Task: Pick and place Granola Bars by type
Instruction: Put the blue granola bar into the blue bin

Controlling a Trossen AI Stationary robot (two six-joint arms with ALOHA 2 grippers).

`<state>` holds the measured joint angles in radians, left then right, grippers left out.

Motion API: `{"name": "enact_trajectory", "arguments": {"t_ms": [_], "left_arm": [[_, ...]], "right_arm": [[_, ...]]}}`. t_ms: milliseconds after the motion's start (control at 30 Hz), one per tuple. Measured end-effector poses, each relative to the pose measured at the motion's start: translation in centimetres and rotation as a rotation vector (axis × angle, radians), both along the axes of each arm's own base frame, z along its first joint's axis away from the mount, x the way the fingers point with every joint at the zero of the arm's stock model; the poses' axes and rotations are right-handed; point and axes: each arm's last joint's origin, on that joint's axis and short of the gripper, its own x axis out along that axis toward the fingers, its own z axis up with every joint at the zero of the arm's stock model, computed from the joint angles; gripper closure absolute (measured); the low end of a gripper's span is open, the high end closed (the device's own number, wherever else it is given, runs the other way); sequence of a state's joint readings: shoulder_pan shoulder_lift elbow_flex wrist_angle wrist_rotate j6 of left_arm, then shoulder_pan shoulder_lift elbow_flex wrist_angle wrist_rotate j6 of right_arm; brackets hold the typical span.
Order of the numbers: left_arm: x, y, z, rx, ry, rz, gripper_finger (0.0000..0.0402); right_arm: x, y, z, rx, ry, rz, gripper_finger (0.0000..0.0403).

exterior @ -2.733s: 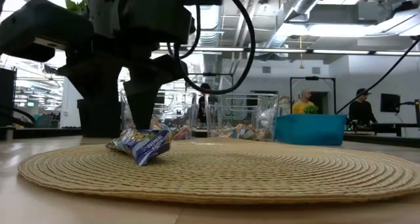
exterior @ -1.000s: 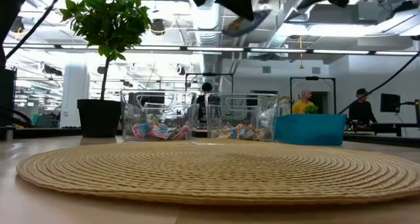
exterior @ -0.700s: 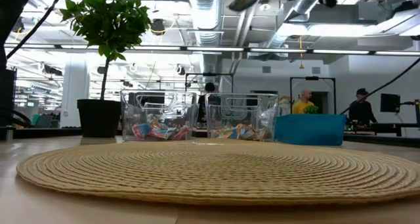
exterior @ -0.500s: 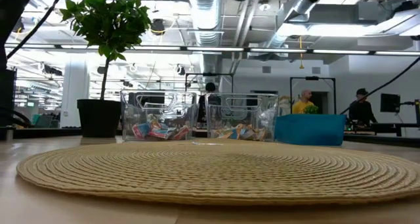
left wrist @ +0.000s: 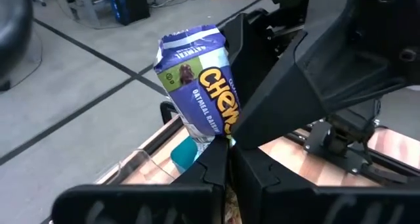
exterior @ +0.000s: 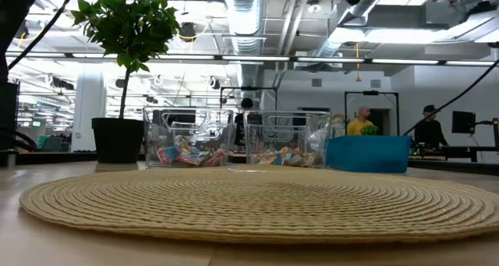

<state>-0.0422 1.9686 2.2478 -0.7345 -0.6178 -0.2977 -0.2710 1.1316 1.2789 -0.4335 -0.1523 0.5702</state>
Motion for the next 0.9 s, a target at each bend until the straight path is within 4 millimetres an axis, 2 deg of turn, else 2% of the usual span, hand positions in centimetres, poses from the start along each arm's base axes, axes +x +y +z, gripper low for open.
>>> {"name": "enact_trajectory", "arguments": {"t_ms": [133, 400, 533, 667, 900], "left_arm": [[0.0, -0.2, 0.0, -0.004, -0.006, -0.011, 0.0397], [0.0, -0.4, 0.0, -0.007, -0.009, -0.015, 0.0397], [0.1, -0.4, -0.1, -0.009, -0.005, -0.014, 0.0385], [0.1, -0.4, -0.3, -0.016, 0.010, -0.022, 0.0353], [-0.3, 0.4, -0.5, -0.023, 0.047, 0.018, 0.0257]], "right_arm": [[0.0, 0.0, 0.0, -0.002, 0.004, 0.000, 0.0233], [0.0, 0.0, -0.1, -0.006, 0.008, -0.008, 0.0342], [-0.1, 0.0, -0.2, -0.016, 0.033, -0.009, 0.0363], [-0.3, 0.0, -0.6, -0.026, 0.073, -0.005, 0.0359], [-1.3, -0.5, -2.5, -0.046, 0.295, -0.039, 0.0365]]}}
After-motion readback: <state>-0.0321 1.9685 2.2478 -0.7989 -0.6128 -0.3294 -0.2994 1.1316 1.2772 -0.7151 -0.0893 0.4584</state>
